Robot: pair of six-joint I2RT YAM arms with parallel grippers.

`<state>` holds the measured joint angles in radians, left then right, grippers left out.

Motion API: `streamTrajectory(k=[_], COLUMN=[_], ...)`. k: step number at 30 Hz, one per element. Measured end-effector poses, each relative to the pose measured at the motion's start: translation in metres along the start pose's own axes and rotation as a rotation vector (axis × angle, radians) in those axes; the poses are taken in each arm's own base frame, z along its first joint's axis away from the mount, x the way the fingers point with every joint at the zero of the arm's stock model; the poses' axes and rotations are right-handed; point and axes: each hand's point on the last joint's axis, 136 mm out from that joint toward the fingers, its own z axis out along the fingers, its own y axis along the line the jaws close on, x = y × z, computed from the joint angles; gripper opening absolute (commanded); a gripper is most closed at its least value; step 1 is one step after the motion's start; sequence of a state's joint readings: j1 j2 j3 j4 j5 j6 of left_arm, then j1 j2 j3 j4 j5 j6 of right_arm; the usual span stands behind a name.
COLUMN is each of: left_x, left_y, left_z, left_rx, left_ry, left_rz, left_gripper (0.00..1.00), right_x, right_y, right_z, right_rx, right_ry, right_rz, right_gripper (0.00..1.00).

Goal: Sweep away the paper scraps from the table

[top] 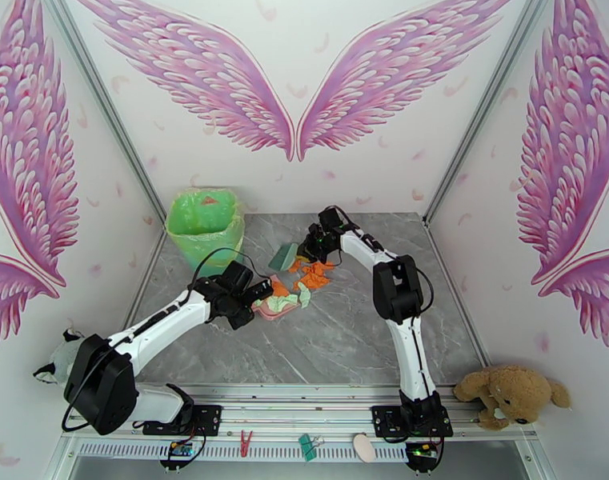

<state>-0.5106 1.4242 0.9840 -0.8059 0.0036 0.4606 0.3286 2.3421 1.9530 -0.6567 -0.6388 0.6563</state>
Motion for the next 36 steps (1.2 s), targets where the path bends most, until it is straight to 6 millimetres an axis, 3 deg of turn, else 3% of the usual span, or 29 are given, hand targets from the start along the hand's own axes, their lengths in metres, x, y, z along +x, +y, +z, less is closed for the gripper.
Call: streamTrajectory(k=[4,10,14,17,22,26,30,33,36], left_x=[0.01,0.015,0.013,0.012,0.01,0.004,0.0,-0.002,-0.003], left_y=[0.005,0.009,0.01,0.008,0.004,0.004,-0.002,-0.011,-0.019], left_z=[0.008,0.01,0.009,0.01,0.016,0.019,0.022,0.021,0.021], left_rx=[0.016,0.018,0.016,0.015,0.017,0.012,0.022,0.033,0.046], left_ry=[0.041,0.056,0.054,0.06,0.095,0.119,0.125,0.128,0.13], left_rz=[0.0,0.008,0.022,0.044,0.088,0.129,0.165,0.197,0.221], left_gripper=[0.0,0.0,0.0,0.0,0.0,0.0,0.0,0.0,0.0], right_x=[0.003,0.012,0.03,0.047,0.055,0.037,0.009,-0.009,-0.021], right_y=[-0.014,-0.034,-0.042,-0.039,-0.02,0.002,0.008,-0.007,-0.035], right_z=[-0.014,-0.054,-0.083,-0.106,-0.157,-0.21,-0.252,-0.26,-0.247], right_rx=[0.013,0.067,0.109,0.135,0.22,0.353,0.544,0.694,0.844], right_ry=[-0.011,-0.052,-0.081,-0.099,-0.18,-0.282,-0.367,-0.362,-0.288], right_rz=[-0.016,-0.033,-0.04,-0.06,-0.154,-0.27,-0.363,-0.399,-0.425], right_gripper=[0.0,0.0,0.0,0.0,0.0,0.0,0.0,0.0,0.0])
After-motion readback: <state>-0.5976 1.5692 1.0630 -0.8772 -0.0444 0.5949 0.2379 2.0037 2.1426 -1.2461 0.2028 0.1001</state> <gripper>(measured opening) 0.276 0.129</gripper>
